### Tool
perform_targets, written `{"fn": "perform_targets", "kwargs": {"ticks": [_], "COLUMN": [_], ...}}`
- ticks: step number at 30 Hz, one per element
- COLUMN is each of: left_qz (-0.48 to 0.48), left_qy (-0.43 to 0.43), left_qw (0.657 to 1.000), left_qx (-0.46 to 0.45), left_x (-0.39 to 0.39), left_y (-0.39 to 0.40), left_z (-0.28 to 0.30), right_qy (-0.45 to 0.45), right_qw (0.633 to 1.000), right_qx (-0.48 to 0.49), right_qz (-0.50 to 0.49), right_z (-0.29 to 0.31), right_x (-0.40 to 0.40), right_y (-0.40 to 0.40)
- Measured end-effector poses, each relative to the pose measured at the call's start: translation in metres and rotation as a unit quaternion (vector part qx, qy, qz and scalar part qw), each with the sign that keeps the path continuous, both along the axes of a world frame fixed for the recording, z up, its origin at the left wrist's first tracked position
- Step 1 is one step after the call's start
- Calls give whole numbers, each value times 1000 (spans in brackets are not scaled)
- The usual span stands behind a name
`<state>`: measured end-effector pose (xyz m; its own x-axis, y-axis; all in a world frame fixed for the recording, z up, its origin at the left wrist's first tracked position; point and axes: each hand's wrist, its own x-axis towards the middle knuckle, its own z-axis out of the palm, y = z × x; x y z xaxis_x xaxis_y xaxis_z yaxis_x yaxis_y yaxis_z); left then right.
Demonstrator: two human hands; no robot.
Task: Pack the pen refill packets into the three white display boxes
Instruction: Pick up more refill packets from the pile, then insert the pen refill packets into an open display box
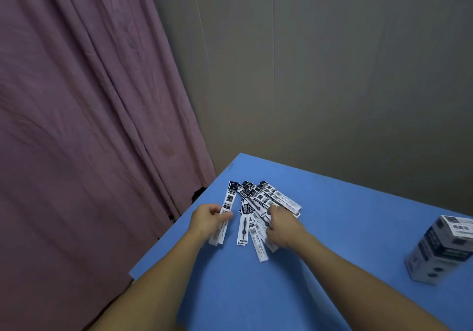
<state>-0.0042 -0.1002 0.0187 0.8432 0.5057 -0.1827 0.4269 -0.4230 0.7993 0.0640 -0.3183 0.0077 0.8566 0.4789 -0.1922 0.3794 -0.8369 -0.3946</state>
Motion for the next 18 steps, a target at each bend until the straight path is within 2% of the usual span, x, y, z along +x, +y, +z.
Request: {"fn": "perform_targets", "kwargs": {"ticks": [8, 18], "left_qz": [-1, -113], "left_qy": [-11, -25], "left_qw": [995, 984], "left_qx": [96, 136], "left_x": [-30, -73], "left_y": [-8, -86], "left_z": [20, 24], "right_qy": [-6, -6], "right_qw": [999, 991], "right_qx": [-24, -38], "right_qz": [-26, -132], "right_z": [8, 14], "right_x": [-26, -107], "right_y": [-28, -114]}}
